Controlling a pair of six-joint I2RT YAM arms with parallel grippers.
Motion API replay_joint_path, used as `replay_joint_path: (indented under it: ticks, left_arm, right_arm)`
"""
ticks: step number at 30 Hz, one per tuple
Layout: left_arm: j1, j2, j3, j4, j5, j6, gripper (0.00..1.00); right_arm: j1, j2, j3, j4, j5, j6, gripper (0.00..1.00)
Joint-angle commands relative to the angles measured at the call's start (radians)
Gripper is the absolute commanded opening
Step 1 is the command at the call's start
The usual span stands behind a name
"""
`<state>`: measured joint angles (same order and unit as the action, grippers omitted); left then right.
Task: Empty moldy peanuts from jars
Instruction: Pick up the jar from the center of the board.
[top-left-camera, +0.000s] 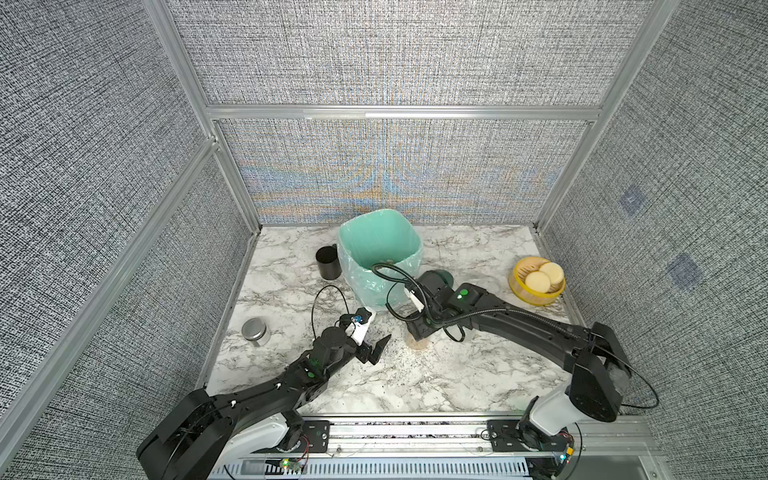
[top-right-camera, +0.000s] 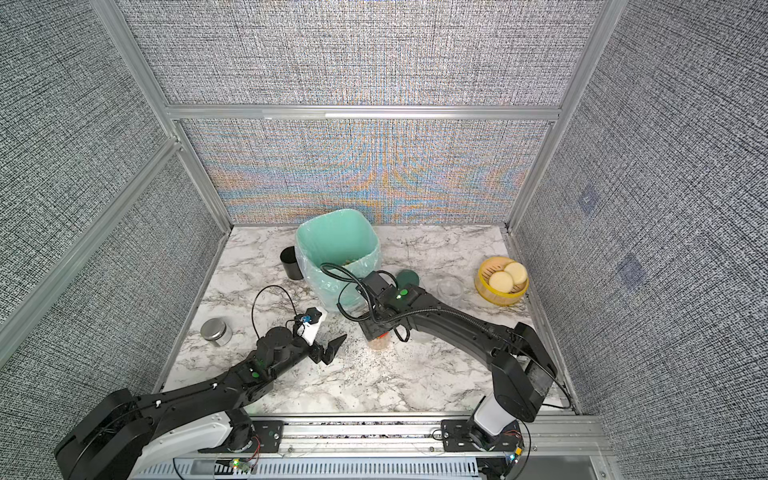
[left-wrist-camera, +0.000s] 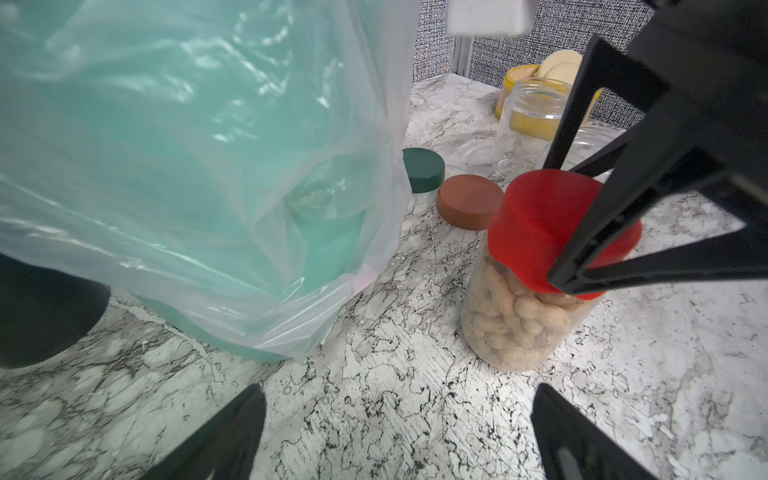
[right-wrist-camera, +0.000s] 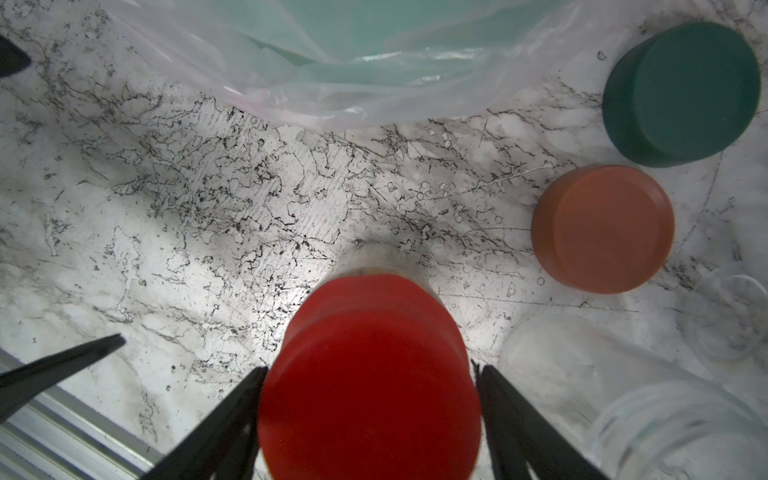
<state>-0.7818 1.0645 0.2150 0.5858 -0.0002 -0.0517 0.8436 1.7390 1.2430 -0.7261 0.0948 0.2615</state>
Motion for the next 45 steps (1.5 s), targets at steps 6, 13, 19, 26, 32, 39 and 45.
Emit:
replay_joint_path:
  ticks: [6,13,19,26,32,39,45]
  left_arm:
    - [0.001,0.014,0.031,-0.009,-0.026,-0.022,1.00]
    - [0.001,0.003,0.043,-0.002,0.032,-0.084,1.00]
    - [0.001,0.041,0.082,-0.018,0.190,-0.048,1.00]
    - [0.001,0.128,0.146,-0.020,0.349,-0.006,1.00]
    - [0.000,0.217,0.185,0.099,0.365,0.032,1.00]
    - [0.000,0.356,0.261,0.223,0.403,0.021,1.00]
    - [-0.002,0.433,0.319,0.273,0.497,0.023,1.00]
  right_arm:
    - [0.002,-0.002,0.009,0.013,-0.006,0.000,0.66]
    - [0.002,-0.014,0.007,0.020,-0.012,-0.014,0.37]
    - [-0.011,-0.075,-0.003,0.058,-0.026,-0.022,0.00]
    - [-0.076,-0.203,-0.047,0.111,-0.113,-0.082,0.00]
    - [-0.179,-0.342,-0.109,0.216,-0.343,-0.110,0.00]
    - [-0.226,-0.386,-0.136,0.229,-0.522,-0.169,0.00]
    - [-0.255,-0.404,-0.163,0.266,-0.647,-0.193,0.00]
